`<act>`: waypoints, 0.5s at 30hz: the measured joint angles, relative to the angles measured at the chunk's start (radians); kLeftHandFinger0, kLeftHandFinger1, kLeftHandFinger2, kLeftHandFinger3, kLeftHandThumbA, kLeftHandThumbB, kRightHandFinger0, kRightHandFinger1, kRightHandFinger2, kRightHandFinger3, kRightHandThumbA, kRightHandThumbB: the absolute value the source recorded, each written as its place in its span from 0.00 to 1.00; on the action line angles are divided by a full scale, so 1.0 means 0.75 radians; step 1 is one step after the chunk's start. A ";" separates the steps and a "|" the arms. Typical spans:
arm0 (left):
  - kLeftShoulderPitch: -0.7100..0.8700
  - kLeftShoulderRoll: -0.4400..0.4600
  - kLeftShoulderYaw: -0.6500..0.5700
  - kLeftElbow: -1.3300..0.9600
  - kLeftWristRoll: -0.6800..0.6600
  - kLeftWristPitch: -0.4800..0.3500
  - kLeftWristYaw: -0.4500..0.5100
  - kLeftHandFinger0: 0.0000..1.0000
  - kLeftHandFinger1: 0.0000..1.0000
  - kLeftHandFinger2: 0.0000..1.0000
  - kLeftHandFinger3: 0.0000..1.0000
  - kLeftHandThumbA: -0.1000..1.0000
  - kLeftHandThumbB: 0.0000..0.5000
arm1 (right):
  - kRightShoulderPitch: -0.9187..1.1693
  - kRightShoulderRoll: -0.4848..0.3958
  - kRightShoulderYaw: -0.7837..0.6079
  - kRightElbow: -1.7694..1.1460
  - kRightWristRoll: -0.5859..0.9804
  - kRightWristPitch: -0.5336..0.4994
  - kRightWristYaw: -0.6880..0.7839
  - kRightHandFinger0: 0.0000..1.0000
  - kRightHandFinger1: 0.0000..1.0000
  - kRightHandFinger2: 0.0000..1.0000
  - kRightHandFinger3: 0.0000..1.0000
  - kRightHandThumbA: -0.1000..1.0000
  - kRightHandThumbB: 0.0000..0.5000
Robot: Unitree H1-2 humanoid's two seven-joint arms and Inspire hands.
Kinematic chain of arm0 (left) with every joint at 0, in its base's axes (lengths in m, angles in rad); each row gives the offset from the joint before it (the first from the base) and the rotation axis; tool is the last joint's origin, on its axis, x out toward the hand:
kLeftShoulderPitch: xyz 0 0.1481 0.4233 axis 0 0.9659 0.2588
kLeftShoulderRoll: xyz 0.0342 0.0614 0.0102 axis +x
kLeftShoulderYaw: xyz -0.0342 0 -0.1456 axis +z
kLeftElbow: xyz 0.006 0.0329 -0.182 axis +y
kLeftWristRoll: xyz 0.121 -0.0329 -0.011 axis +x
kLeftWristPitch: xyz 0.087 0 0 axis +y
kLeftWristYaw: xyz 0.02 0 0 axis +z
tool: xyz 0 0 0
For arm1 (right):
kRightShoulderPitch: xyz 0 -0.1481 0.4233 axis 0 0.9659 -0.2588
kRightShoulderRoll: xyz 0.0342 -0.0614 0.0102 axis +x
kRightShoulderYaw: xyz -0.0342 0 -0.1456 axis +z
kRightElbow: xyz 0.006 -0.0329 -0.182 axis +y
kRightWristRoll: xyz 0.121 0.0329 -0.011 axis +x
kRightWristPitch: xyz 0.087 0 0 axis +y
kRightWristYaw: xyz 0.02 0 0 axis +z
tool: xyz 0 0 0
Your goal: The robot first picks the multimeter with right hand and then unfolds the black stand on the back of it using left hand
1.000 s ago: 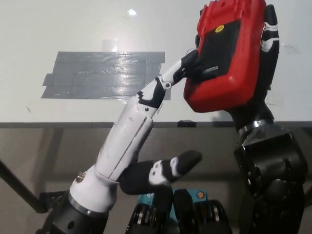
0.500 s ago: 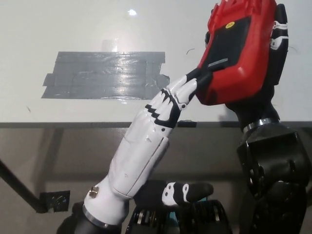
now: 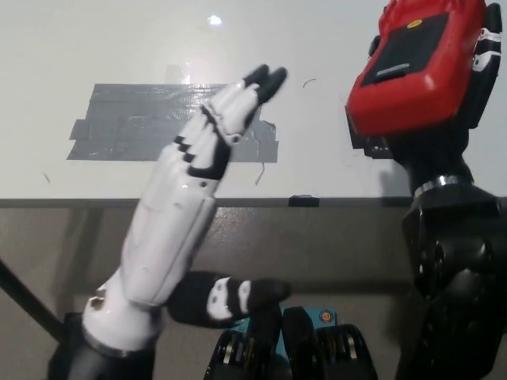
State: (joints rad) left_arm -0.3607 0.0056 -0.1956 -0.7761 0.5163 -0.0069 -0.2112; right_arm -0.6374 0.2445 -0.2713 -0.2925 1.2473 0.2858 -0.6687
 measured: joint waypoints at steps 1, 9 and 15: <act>0.003 0.000 0.003 -0.009 -0.003 0.000 -0.002 1.00 1.00 1.00 1.00 1.00 0.51 | -0.006 -0.025 -0.010 0.035 -0.004 -0.001 0.003 0.00 0.32 0.71 1.00 0.00 0.07; 0.130 0.000 -0.023 -0.053 -0.007 -0.004 -0.008 1.00 1.00 1.00 1.00 1.00 0.44 | -0.066 -0.167 -0.087 0.416 -0.128 -0.089 0.067 0.00 0.19 0.64 1.00 0.00 0.01; 0.279 0.009 -0.048 -0.043 -0.001 -0.044 -0.006 1.00 1.00 1.00 1.00 1.00 0.45 | -0.177 -0.282 -0.111 0.766 -0.285 -0.190 0.128 0.00 0.22 0.73 1.00 0.00 0.00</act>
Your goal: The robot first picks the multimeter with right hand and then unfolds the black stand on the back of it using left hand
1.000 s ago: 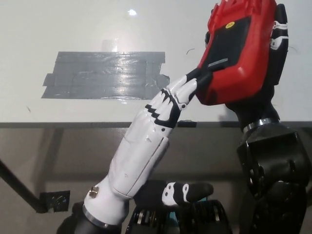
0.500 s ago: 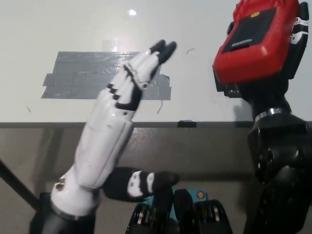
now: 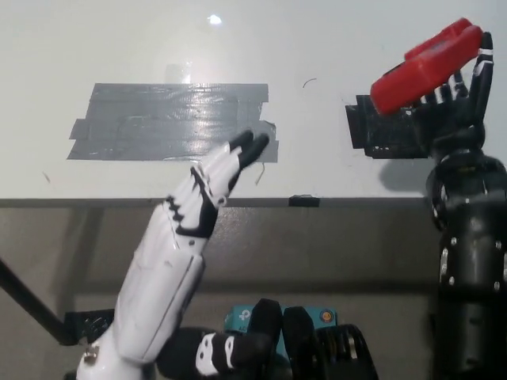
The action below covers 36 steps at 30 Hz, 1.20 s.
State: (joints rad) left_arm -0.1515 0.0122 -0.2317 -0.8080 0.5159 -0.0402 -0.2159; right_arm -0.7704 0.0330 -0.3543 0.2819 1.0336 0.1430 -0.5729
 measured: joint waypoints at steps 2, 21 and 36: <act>0.026 0.001 0.000 0.007 0.000 -0.007 0.000 1.00 1.00 1.00 1.00 1.00 0.43 | -0.026 -0.030 0.006 0.078 -0.053 -0.031 0.011 0.00 0.28 0.82 1.00 0.00 0.03; 0.202 0.032 -0.032 0.123 -0.001 -0.064 0.001 1.00 1.00 1.00 1.00 1.00 0.48 | -0.130 -0.183 0.217 0.554 -0.556 -0.221 -0.008 0.00 0.15 0.54 0.61 0.00 0.34; 0.223 0.057 -0.043 0.147 -0.001 -0.066 0.000 1.00 1.00 1.00 1.00 1.00 0.47 | -0.130 -0.226 0.572 0.789 -0.937 -0.224 -0.093 0.00 0.22 0.64 0.66 0.00 0.40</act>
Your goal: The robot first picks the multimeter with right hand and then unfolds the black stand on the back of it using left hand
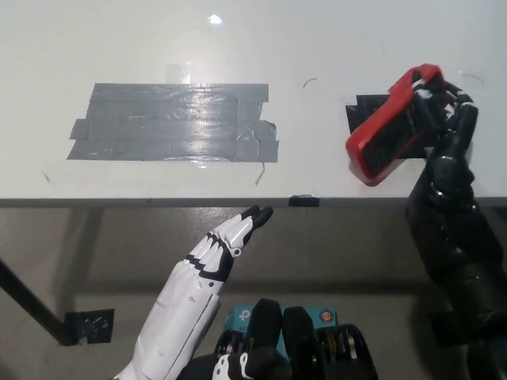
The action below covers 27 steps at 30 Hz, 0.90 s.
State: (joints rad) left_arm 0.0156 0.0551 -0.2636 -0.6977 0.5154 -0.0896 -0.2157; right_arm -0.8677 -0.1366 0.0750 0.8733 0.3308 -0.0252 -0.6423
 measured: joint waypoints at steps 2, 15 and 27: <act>0.001 0.000 -0.001 0.000 0.000 0.000 0.000 1.00 1.00 1.00 1.00 1.00 0.47 | 0.000 -0.006 0.044 0.021 -0.048 0.000 -0.010 0.03 0.28 0.70 0.73 0.00 0.44; 0.034 0.007 -0.017 0.000 -0.003 -0.019 0.000 1.00 1.00 1.00 1.00 1.00 0.46 | -0.087 -0.093 0.212 -0.109 -0.354 0.015 -0.016 1.00 1.00 1.00 1.00 0.72 0.58; 0.033 0.030 -0.016 0.000 -0.017 -0.058 0.000 1.00 1.00 1.00 1.00 0.99 0.45 | -0.126 -0.109 0.140 -0.289 -0.581 -0.003 -0.057 1.00 1.00 1.00 1.00 0.89 0.53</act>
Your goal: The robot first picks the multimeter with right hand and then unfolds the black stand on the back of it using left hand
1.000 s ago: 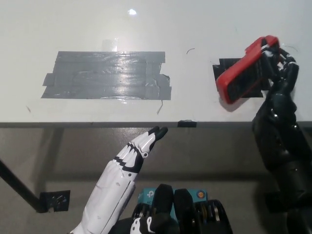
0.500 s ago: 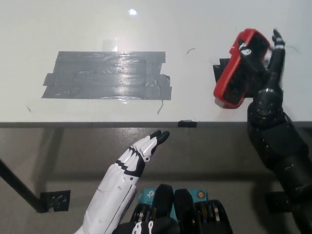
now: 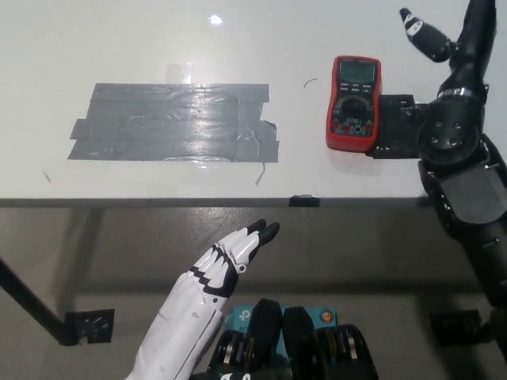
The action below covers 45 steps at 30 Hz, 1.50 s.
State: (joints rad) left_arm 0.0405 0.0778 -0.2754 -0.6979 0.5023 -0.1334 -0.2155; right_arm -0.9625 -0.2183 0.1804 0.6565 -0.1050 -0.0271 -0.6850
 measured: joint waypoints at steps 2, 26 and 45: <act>-0.002 0.000 0.002 0.000 -0.004 0.000 0.000 1.00 1.00 1.00 1.00 1.00 0.44 | 0.018 0.001 -0.015 -0.098 -0.019 -0.001 0.002 1.00 1.00 1.00 1.00 0.88 0.52; -0.152 0.057 0.293 0.346 -0.151 0.005 0.005 1.00 1.00 1.00 1.00 0.97 0.09 | 0.712 0.002 0.073 -1.315 -0.169 0.041 0.176 1.00 1.00 1.00 1.00 0.77 0.26; -0.042 0.057 0.466 0.650 -0.428 -0.012 0.041 1.00 1.00 1.00 1.00 1.00 0.16 | 1.143 0.092 0.063 -0.990 -0.269 -0.166 0.327 1.00 1.00 1.00 1.00 0.72 0.23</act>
State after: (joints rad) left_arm 0.0091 0.1204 0.0742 -0.2102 0.1813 -0.1425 -0.1847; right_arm -0.1050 -0.1489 0.2275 -0.0858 -0.3066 -0.1517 -0.4396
